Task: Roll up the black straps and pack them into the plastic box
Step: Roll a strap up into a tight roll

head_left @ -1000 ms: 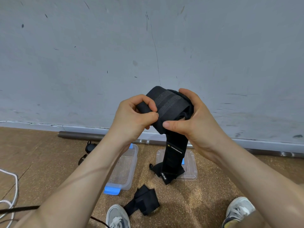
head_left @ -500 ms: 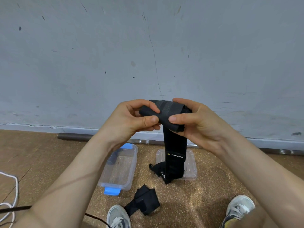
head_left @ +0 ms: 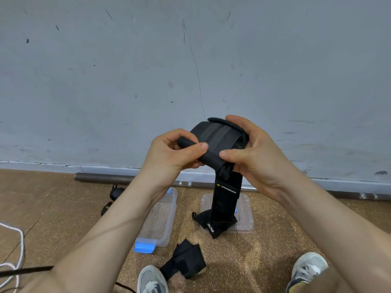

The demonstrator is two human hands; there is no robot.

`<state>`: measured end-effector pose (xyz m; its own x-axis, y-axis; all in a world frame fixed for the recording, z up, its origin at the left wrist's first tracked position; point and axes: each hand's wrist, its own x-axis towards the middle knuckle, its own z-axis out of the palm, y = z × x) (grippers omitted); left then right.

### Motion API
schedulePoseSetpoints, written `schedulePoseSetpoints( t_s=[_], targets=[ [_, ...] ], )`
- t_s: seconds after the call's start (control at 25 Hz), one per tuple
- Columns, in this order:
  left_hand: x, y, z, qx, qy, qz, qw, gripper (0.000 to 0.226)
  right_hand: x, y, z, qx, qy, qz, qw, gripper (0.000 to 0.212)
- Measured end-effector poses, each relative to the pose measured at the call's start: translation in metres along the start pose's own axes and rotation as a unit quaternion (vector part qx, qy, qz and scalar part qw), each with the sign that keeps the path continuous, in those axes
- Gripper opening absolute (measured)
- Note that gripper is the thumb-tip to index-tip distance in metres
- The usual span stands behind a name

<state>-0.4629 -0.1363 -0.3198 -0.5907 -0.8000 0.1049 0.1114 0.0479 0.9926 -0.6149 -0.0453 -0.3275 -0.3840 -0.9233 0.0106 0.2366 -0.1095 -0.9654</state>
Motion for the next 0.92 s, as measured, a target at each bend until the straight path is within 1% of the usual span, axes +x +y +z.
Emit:
schedulePoseSetpoints(
  t_s=[0.08,0.2,0.28,0.32,0.36,0.4,0.48,0.52,0.56,0.68,0.8,0.88,0.92],
  targets=[
    [0.002,-0.003,0.001,-0.001,0.022,0.005,1.0,0.025,-0.001,0.0,0.001,-0.038,0.0,-0.019,0.999,0.078],
    [0.002,-0.008,0.006,0.036,0.064,0.023,0.997,0.023,-0.007,0.001,0.004,-0.077,-0.014,-0.029,0.997,0.081],
    [0.001,-0.009,0.009,0.061,0.068,0.029,0.995,0.017,-0.008,0.001,0.002,-0.113,-0.005,-0.024,0.993,0.085],
    [0.0,-0.007,0.008,0.061,0.051,0.02,0.997,0.014,-0.007,0.001,0.001,-0.117,0.007,-0.013,0.993,0.082],
    [0.0,-0.005,0.004,0.047,0.017,0.0,0.999,0.014,-0.006,-0.001,-0.001,-0.095,0.011,0.01,0.995,0.077],
    [0.001,-0.003,-0.002,0.019,-0.035,-0.025,0.999,0.018,-0.005,-0.004,-0.001,-0.042,0.003,0.045,0.998,0.072],
    [0.001,0.001,-0.013,-0.033,-0.135,-0.057,0.989,0.032,-0.005,-0.006,-0.004,0.074,-0.024,0.109,0.991,0.069],
    [0.002,0.002,-0.017,-0.037,-0.158,-0.059,0.985,0.038,-0.005,-0.007,-0.005,0.107,-0.034,0.129,0.985,0.069],
    [0.002,0.002,-0.018,-0.033,-0.161,-0.054,0.985,0.039,-0.006,-0.005,-0.005,0.124,-0.041,0.14,0.982,0.068],
    [0.001,0.0,-0.017,-0.054,-0.135,-0.038,0.989,0.022,-0.008,-0.004,-0.004,0.146,-0.052,0.146,0.977,0.066],
    [0.001,-0.002,-0.013,-0.075,-0.104,-0.039,0.991,0.016,-0.009,-0.006,-0.002,0.133,-0.047,0.135,0.981,0.06],
    [0.001,-0.005,-0.01,-0.045,-0.077,-0.04,0.995,0.019,-0.007,-0.005,-0.001,0.063,-0.035,0.121,0.99,0.05],
    [-0.001,-0.007,-0.007,-0.009,-0.06,-0.039,0.997,0.023,-0.005,-0.003,-0.002,-0.002,-0.03,0.103,0.994,0.048]
  ],
)
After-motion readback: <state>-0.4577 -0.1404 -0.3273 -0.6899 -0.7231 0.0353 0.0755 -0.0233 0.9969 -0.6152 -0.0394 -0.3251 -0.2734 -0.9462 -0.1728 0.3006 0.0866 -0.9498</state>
